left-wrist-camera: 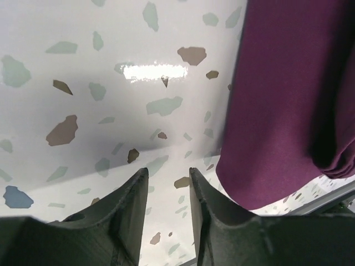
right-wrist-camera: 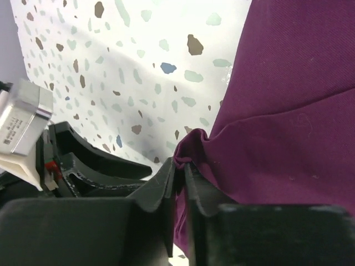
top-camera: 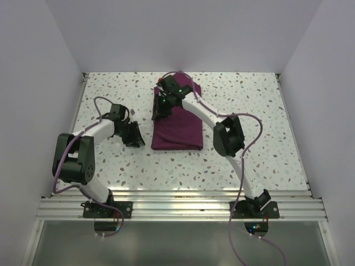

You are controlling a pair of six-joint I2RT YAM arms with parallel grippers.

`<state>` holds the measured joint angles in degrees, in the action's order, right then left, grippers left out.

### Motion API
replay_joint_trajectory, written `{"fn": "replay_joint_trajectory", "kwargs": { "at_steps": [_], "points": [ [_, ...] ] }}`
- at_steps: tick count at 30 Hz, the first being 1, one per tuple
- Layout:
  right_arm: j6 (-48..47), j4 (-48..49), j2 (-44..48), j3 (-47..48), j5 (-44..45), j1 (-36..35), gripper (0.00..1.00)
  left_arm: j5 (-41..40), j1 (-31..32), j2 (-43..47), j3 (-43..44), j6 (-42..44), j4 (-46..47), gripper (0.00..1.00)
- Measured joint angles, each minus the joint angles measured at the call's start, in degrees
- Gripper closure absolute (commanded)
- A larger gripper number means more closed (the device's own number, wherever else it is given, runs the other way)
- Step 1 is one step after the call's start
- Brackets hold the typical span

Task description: Prepare the surgical pack

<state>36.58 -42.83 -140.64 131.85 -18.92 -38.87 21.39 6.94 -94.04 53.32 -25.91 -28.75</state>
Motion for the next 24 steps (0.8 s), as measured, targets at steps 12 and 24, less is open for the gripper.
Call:
{"fn": "replay_joint_trajectory", "kwargs": {
  "at_steps": [12,24],
  "points": [
    [-2.84,-5.05,0.02,3.80,0.46,0.26,0.42,4.04,-5.40,0.00,5.25,0.59,-0.33,0.39],
    [-9.20,-10.51,7.72,-3.72,0.87,7.85,0.50,14.88,-8.70,-0.79,8.35,-3.02,6.12,0.42]
  ]
}}
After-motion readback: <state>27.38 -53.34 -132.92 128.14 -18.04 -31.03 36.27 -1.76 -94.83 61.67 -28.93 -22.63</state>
